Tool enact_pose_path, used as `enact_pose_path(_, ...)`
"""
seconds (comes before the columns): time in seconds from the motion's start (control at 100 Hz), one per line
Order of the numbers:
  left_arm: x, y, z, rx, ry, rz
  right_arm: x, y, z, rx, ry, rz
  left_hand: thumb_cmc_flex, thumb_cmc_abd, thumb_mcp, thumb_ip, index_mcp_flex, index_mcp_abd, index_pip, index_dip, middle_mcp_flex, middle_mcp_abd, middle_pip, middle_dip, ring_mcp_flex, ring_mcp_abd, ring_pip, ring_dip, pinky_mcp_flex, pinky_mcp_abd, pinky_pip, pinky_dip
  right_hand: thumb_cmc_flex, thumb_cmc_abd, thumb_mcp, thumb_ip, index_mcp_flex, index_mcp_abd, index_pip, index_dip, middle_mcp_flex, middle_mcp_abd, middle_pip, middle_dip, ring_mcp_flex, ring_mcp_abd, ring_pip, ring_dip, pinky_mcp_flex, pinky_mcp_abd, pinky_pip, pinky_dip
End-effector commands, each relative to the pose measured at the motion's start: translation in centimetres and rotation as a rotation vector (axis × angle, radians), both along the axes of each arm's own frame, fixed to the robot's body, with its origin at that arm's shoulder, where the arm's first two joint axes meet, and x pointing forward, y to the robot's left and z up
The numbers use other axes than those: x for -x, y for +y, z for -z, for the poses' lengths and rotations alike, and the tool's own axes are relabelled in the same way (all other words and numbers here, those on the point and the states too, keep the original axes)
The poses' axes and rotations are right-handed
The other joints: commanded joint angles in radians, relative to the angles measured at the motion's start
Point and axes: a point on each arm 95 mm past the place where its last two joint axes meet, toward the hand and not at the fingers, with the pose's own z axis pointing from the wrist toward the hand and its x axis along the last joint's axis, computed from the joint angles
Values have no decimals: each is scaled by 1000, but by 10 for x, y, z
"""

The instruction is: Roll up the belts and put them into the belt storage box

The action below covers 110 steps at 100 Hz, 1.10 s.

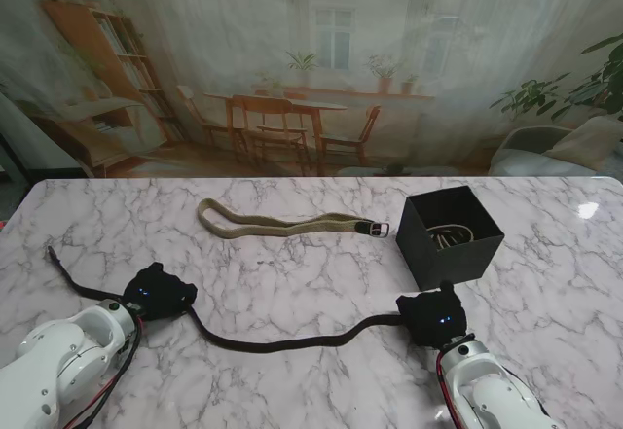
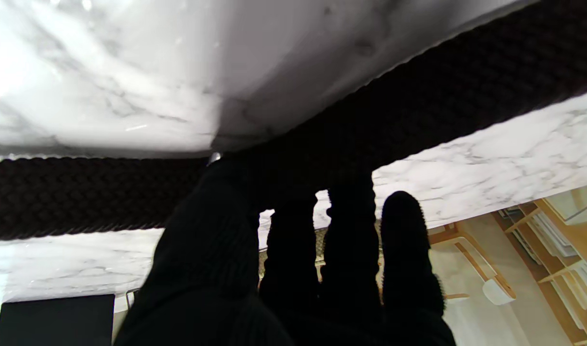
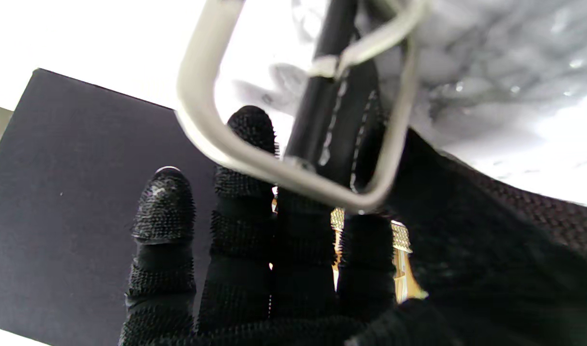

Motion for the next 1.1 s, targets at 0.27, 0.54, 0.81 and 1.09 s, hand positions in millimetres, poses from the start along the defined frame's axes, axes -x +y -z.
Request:
enact_pose_path(0.27, -5, -39, -3, 63, 64, 108, 2, 21, -1, -88, 53, -6, 59, 34, 28, 17, 36, -10, 27, -2, 17, 3, 33, 10, -4, 12, 33, -1, -3, 15, 38, 15, 53, 50, 42, 19, -4, 58, 0, -37, 71, 6, 44, 0, 44, 18, 45, 4, 14, 2, 38, -10)
enact_pose_path(0.54, -10, -34, 1, -31, 87, 85, 4, 21, -3, -108, 85, -8, -60, 27, -33, 11, -20, 11, -176, -59, -171, 33, 21, -322, -98, 18, -169, -130, -56, 13, -28, -8, -242, 163, -107, 139, 10, 137, -310, 114, -23, 50, -53, -21, -51, 59, -21, -24, -32, 0, 41, -15)
enact_pose_path(0.81, -3, -15, -11, -31, 44, 72, 7, 11, -21, -123, 0, -25, -271, 73, -86, 1, -107, 25, -444, -144, -412, 69, -174, -520, -270, 25, -394, -283, -173, 35, -258, -84, -255, 184, -156, 146, 16, 139, -327, 118, -33, 53, -59, -23, -59, 68, -15, -23, -38, 1, 46, -12)
enact_pose_path(1.09, -7, -5, -32, 22, -59, 52, 8, 0, -37, -111, -88, -40, -280, 139, -81, -2, -81, 38, -451, -143, -370, 64, -158, -515, -255, 25, -390, -284, -172, 68, -261, -73, -238, 185, -164, 152, 29, 131, -327, 124, -21, 48, -56, -23, -50, 68, 0, -21, -29, 1, 49, -11)
